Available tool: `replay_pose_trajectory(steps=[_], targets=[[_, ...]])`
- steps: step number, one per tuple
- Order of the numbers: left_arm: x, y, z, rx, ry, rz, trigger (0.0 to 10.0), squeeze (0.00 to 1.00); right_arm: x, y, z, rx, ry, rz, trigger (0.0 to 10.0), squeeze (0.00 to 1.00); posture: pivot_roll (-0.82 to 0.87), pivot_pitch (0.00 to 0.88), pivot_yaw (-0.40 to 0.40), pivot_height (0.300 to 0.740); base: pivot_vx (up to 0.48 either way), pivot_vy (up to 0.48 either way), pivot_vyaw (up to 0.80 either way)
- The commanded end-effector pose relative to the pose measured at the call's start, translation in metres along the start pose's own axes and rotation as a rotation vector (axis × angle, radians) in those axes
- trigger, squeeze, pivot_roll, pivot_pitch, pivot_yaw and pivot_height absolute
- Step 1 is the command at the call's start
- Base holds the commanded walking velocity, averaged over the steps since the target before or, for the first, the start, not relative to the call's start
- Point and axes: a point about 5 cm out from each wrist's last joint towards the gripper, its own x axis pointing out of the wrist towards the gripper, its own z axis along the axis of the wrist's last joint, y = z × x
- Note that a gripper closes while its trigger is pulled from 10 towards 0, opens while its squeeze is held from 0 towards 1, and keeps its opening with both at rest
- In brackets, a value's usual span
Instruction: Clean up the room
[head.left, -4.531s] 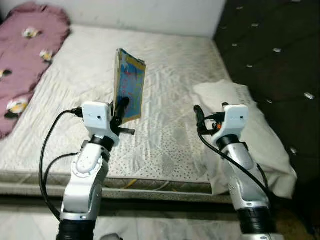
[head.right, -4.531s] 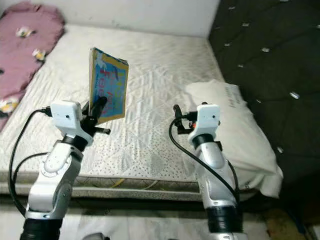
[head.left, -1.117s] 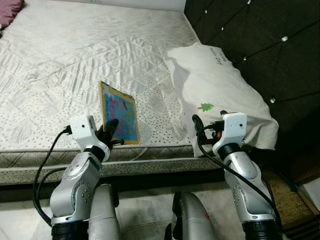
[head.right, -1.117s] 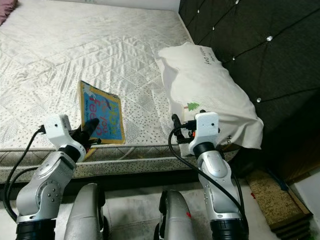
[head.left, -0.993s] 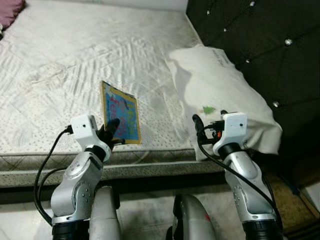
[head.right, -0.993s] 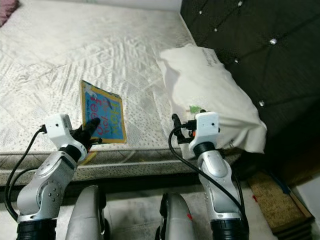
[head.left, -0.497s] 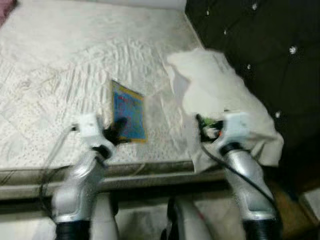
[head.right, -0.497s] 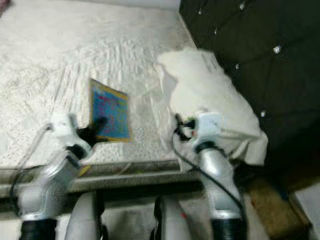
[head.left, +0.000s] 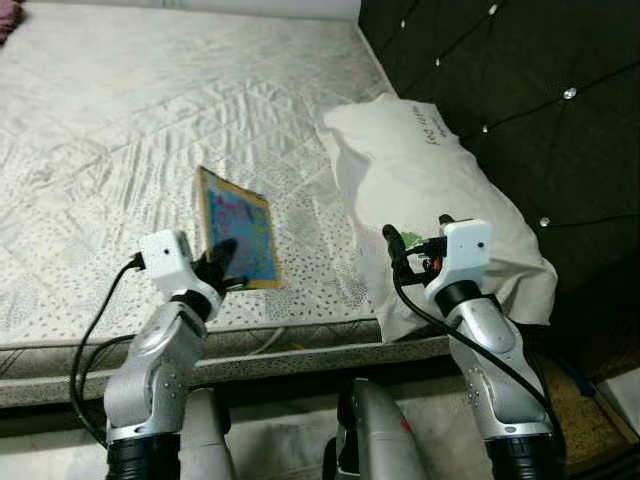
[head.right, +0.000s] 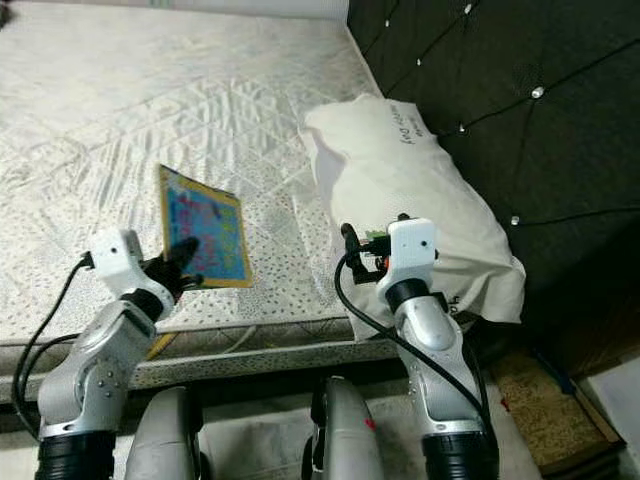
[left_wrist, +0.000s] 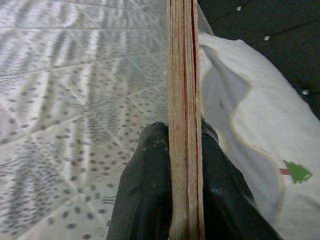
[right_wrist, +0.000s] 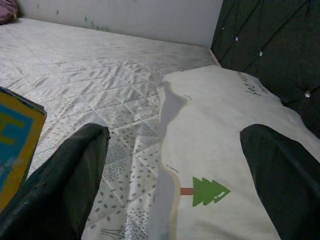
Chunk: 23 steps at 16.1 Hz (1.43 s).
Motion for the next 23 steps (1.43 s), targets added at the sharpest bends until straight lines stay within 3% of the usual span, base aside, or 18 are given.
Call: replay_pose_trajectory(steps=[1,3,7,9,14,23], targets=[[0.005,-0.008,0.011,-0.001,-0.048,-0.032,10.0,0.00,-0.001,-0.003,0.002,-0.008,-0.007,-0.001,10.0,0.00,-0.04,0.072,-0.116,0.618,0.000,0.000,0.00],[0.009,-0.007,0.011,-0.015,-0.044,-0.027,10.0,0.00,-0.001,-0.003,0.003,-0.007,-0.012,0.002,10.0,0.00,-0.04,0.071,-0.118,0.618,0.000,0.000,0.00],[0.024,-0.001,0.004,-0.149,0.029,-0.033,10.0,0.00,-0.006,-0.005,0.003,-0.006,-0.003,0.007,10.0,0.00,-0.07,0.084,-0.125,0.583,0.000,0.000,0.00],[0.039,-0.004,0.006,-0.170,0.055,-0.054,10.0,0.00,-0.013,-0.009,0.002,-0.014,0.004,0.001,10.0,0.00,-0.10,0.095,-0.127,0.558,0.000,0.000,0.00],[0.069,-0.017,0.012,-0.196,0.071,-0.096,10.0,0.00,-0.028,-0.020,0.000,-0.043,0.042,-0.028,10.0,0.00,-0.14,0.119,-0.134,0.558,0.000,0.000,0.00],[0.074,-0.008,0.015,-0.194,0.019,-0.093,10.0,0.00,-0.028,-0.016,0.003,-0.062,0.031,-0.005,10.0,0.00,-0.12,0.113,-0.126,0.558,0.095,0.000,0.00]])
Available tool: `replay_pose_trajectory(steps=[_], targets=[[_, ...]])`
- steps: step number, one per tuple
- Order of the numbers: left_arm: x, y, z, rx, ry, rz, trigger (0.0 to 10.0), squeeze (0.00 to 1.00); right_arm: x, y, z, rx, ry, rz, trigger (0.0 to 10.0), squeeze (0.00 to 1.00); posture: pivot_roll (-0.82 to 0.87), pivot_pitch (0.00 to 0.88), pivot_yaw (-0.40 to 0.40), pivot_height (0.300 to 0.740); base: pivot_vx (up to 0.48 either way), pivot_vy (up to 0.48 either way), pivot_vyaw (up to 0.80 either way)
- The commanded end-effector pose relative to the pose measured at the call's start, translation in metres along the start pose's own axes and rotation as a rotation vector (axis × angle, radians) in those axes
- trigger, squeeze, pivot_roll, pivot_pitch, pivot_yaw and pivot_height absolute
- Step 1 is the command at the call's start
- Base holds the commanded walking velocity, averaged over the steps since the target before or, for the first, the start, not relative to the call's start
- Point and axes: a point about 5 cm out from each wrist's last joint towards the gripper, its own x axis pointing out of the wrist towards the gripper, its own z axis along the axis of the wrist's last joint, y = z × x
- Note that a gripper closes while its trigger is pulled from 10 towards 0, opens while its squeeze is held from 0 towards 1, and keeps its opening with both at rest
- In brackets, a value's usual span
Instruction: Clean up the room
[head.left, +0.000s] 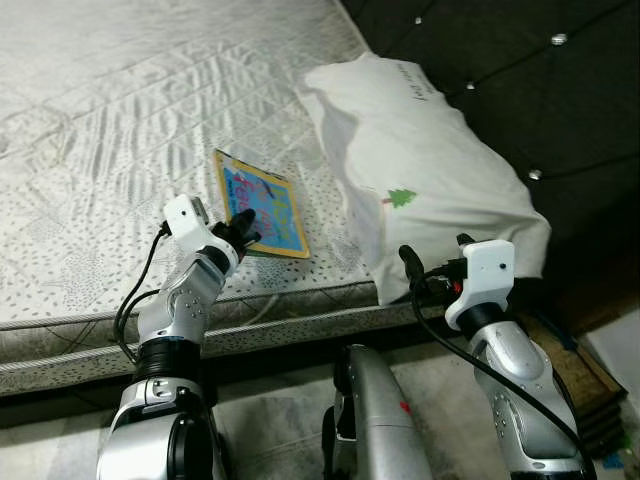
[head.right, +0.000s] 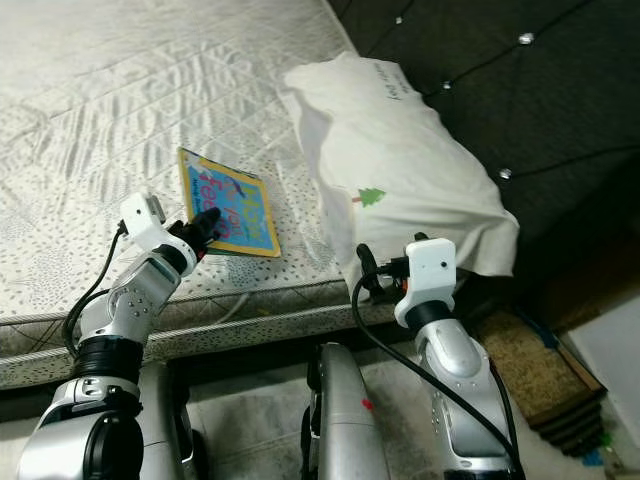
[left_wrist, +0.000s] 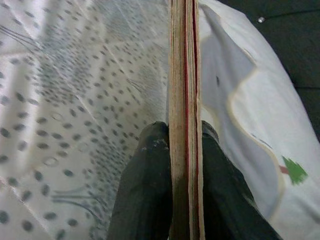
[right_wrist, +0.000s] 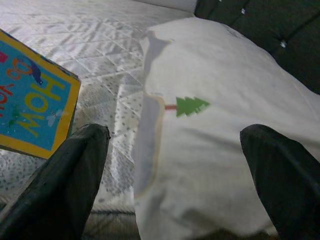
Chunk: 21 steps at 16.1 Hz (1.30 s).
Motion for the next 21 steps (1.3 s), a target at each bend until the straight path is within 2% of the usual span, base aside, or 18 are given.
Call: replay_pose_trajectory(steps=[1,10,12,16,18,21], targets=[[0.004,-0.008,0.007,0.010,-0.028,-0.043,10.0,0.00,0.001,-0.001,0.004,-0.022,-0.020,0.006,10.0,0.00,-0.12,0.111,-0.125,0.558,0.304,0.000,0.00],[0.008,-0.010,0.009,0.018,-0.027,-0.053,10.0,0.00,0.006,0.000,0.005,-0.003,-0.035,-0.013,10.0,0.00,-0.12,0.101,-0.116,0.558,0.272,0.000,0.08],[0.009,-0.011,0.000,0.023,0.028,-0.056,10.0,0.00,0.007,0.000,0.006,0.000,-0.038,-0.013,10.0,0.00,-0.12,0.099,-0.117,0.558,0.000,0.000,0.00],[0.010,-0.023,-0.021,0.028,0.165,-0.149,10.0,0.00,0.006,0.000,0.006,0.003,-0.038,-0.011,10.0,0.00,-0.12,0.099,-0.121,0.558,0.000,0.000,0.00],[0.011,-0.031,-0.033,0.006,0.228,-0.196,10.0,0.00,0.007,0.003,0.011,0.021,-0.046,0.012,10.0,0.00,-0.13,0.101,-0.123,0.548,0.000,0.000,0.00],[0.014,-0.031,-0.045,-0.041,0.295,-0.193,10.0,0.00,0.006,0.003,0.016,-0.026,-0.067,0.022,10.0,0.00,-0.15,0.102,-0.126,0.529,0.000,0.000,0.00]])
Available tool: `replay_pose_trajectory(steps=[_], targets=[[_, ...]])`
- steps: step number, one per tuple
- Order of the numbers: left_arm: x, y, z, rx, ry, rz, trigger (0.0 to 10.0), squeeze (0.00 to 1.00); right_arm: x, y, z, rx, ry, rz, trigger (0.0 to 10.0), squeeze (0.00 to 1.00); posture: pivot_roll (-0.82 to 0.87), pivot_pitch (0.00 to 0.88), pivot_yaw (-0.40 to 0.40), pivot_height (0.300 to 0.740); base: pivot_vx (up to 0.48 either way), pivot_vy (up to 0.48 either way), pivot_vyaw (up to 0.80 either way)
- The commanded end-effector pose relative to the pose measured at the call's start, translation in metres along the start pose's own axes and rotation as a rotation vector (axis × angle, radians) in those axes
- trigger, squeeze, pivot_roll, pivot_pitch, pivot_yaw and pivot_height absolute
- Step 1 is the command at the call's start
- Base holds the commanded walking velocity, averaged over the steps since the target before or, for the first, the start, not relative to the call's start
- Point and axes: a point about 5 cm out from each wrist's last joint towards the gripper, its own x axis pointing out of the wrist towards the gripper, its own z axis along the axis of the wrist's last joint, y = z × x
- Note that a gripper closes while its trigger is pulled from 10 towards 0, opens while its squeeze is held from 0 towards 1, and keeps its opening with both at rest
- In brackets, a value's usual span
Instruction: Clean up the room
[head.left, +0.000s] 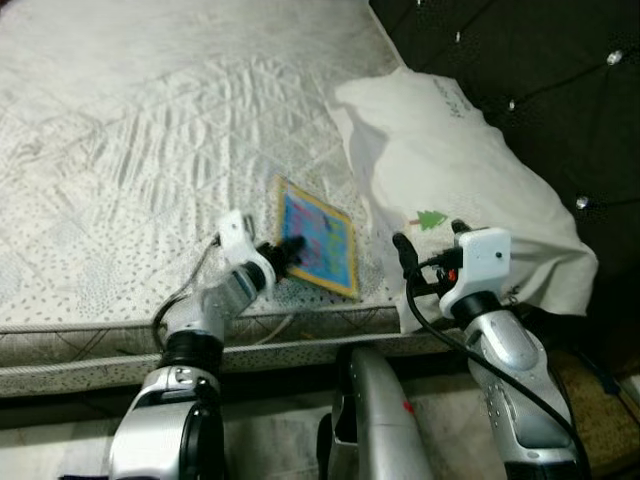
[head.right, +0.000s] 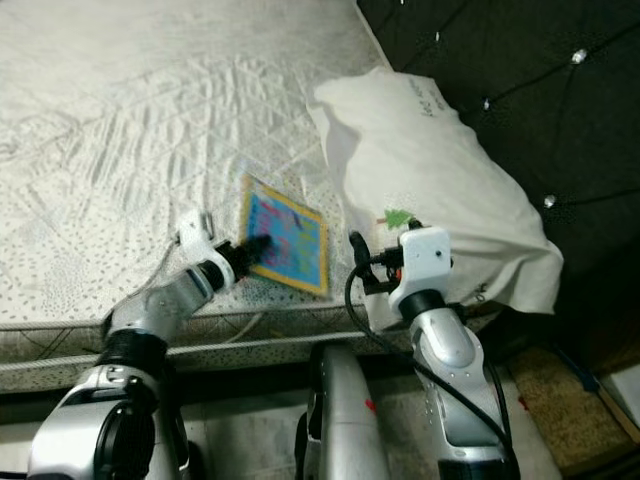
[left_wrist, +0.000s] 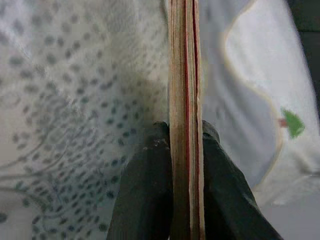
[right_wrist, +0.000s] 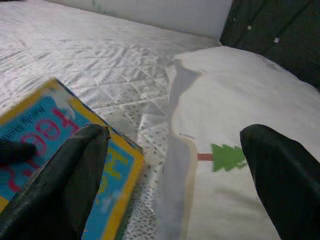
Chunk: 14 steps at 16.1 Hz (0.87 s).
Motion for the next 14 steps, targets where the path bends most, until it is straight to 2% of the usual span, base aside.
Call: replay_pose_trajectory(steps=[1,2,4,7,10,11,14], targets=[[0.003,-0.005,0.003,0.000,0.002,-0.015,10.0,0.00,-0.003,-0.005,0.002,-0.021,0.002,-0.009,10.0,0.00,-0.16,0.103,-0.127,0.529,0.000,0.000,0.00],[0.003,-0.004,0.002,-0.001,0.004,-0.012,10.0,0.00,-0.004,-0.006,0.002,-0.024,0.003,-0.011,10.0,0.00,-0.16,0.103,-0.127,0.529,0.000,0.000,0.00],[0.004,-0.001,-0.001,-0.101,0.001,-0.003,10.0,0.00,-0.006,-0.010,0.007,-0.036,-0.004,-0.013,10.0,0.00,-0.18,0.103,-0.128,0.529,0.000,0.000,0.00],[0.006,0.004,-0.008,-0.177,0.020,0.007,10.0,0.00,-0.007,-0.010,0.010,-0.049,-0.010,-0.009,10.0,0.00,-0.18,0.103,-0.130,0.529,0.000,0.000,0.00],[0.010,0.000,-0.011,-0.193,0.057,-0.015,10.0,0.00,-0.007,-0.008,0.010,-0.052,-0.010,-0.006,10.0,0.00,-0.19,0.103,-0.133,0.529,0.000,0.000,0.00],[0.013,-0.005,-0.013,-0.165,0.085,-0.033,10.0,0.00,-0.007,-0.008,0.011,-0.053,-0.010,-0.006,10.0,0.00,-0.19,0.104,-0.129,0.529,0.000,0.000,0.00],[0.017,-0.011,-0.012,-0.159,0.092,-0.052,10.0,0.00,-0.009,-0.008,0.011,-0.053,-0.008,-0.010,10.0,0.00,-0.20,0.106,-0.127,0.529,0.000,0.000,0.00]])
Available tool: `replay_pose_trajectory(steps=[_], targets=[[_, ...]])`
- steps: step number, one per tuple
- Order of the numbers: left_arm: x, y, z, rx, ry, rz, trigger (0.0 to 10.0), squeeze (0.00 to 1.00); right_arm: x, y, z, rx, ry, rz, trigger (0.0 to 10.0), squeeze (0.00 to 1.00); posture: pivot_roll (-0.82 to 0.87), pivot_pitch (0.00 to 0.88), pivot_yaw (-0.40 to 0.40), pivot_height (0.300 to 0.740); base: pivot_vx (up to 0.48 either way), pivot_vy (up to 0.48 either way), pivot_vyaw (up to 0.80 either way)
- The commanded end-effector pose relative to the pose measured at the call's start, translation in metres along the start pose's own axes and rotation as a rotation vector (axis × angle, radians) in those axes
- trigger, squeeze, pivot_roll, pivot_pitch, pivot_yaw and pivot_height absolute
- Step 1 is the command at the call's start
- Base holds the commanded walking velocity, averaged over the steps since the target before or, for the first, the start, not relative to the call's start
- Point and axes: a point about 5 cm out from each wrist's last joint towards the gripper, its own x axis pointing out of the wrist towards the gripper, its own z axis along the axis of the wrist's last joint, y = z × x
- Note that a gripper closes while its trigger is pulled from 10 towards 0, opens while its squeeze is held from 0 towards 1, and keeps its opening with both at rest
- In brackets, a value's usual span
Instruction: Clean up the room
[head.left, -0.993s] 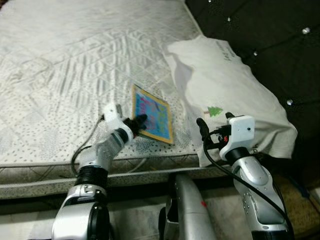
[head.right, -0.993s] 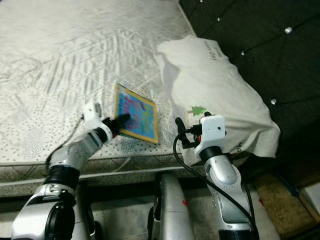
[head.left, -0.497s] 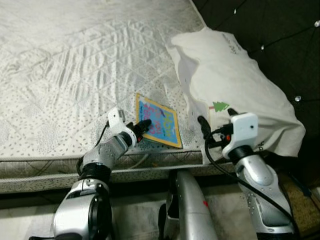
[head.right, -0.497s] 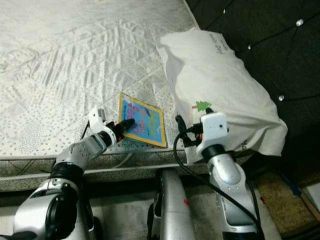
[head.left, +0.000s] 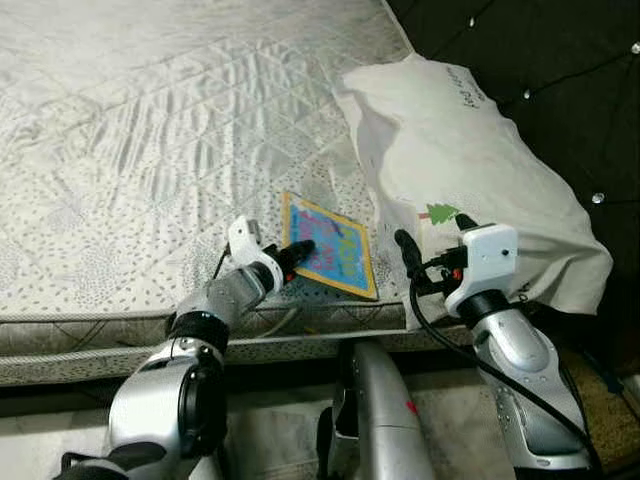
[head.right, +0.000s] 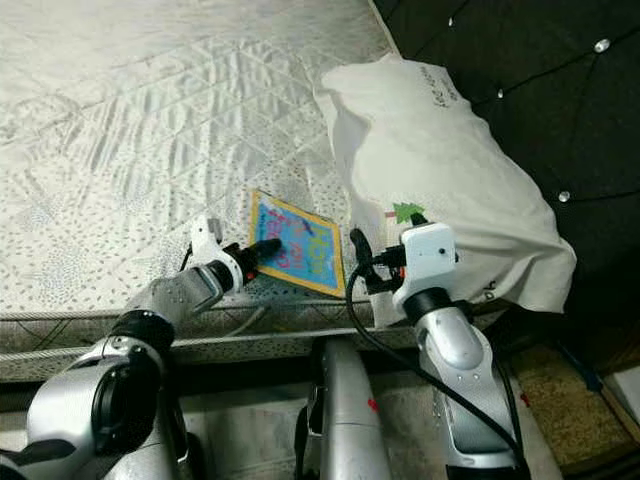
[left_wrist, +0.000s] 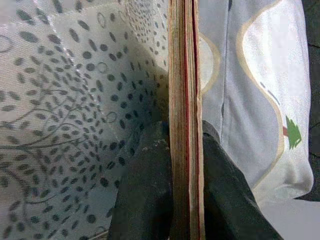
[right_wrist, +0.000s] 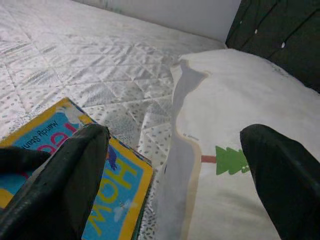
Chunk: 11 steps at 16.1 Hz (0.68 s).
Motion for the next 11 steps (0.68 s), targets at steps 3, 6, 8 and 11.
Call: replay_pose_trajectory(steps=[3,6,8,11], targets=[[0.006,-0.009,-0.009,0.011,0.057,-0.042,10.0,0.00,-0.004,-0.005,0.001,-0.019,0.009,-0.019,10.0,0.00,-0.21,0.108,-0.126,0.529,0.000,0.000,0.00],[0.007,-0.009,-0.011,0.011,0.055,-0.028,10.0,0.00,-0.004,-0.005,0.000,-0.021,0.013,-0.022,10.0,0.00,-0.21,0.108,-0.127,0.529,0.000,0.000,0.00],[0.006,-0.003,-0.010,0.026,0.054,0.007,10.0,0.01,-0.004,-0.004,0.000,-0.022,0.012,-0.022,10.0,0.00,-0.21,0.106,-0.127,0.529,0.000,0.000,0.00],[0.003,0.001,-0.002,0.045,0.037,0.031,10.0,1.00,-0.003,-0.005,0.000,-0.025,0.010,-0.027,10.0,0.00,-0.21,0.104,-0.124,0.529,0.000,0.000,0.00]])
